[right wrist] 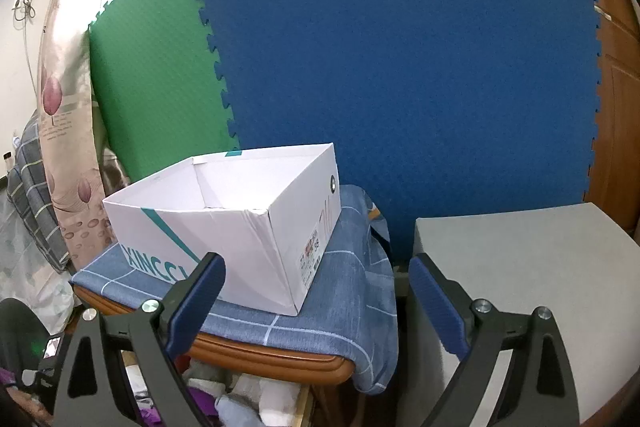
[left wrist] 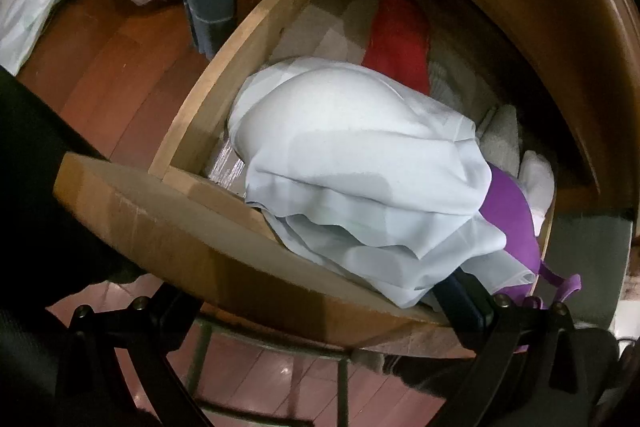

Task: Take underwear out of drawer
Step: 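Close the left gripper on the white underwear in the drawer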

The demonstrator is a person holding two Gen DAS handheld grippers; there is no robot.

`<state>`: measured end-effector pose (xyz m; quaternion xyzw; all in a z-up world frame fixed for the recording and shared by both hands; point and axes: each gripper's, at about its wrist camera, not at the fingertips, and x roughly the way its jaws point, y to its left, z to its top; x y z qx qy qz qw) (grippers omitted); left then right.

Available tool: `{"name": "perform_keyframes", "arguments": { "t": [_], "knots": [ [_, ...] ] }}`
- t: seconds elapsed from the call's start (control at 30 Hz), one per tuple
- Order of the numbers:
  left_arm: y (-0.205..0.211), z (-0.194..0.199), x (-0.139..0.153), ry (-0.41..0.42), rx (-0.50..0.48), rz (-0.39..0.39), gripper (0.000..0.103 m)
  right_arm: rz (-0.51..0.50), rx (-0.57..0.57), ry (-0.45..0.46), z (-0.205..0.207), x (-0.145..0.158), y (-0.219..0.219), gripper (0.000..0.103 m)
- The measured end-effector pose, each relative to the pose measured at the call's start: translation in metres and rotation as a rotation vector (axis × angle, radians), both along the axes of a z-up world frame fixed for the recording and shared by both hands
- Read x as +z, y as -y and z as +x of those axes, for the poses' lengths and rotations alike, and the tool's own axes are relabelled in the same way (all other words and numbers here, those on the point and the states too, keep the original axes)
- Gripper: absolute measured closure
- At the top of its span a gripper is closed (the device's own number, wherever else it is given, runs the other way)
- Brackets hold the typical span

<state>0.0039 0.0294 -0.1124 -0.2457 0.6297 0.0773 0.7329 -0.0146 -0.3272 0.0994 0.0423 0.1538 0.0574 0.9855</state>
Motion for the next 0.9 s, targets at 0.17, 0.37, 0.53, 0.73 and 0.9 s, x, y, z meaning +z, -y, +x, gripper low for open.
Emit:
{"name": "perform_keyframes", "arguments": {
  "t": [0.17,0.37,0.53,0.73,0.9],
  "knots": [
    [-0.011,-0.01,-0.005,-0.051,-0.02,-0.013,0.0,0.003,0.0,-0.006,0.001,-0.001,0.0,0.007],
    [-0.016,-0.015,-0.01,-0.08,-0.027,-0.015,0.0,-0.001,-0.001,-0.01,0.003,-0.001,-0.001,0.007],
    [-0.011,-0.02,0.012,-0.036,-0.063,0.05,0.001,-0.001,-0.001,-0.013,0.004,-0.002,0.0,0.007],
    [-0.016,-0.039,0.05,0.035,-0.076,0.112,0.004,0.001,-0.002,-0.013,0.003,-0.002,0.0,0.007],
    [-0.013,-0.039,0.052,0.048,-0.102,0.121,0.001,0.002,-0.002,-0.013,0.004,-0.001,0.0,0.007]
  ]
}}
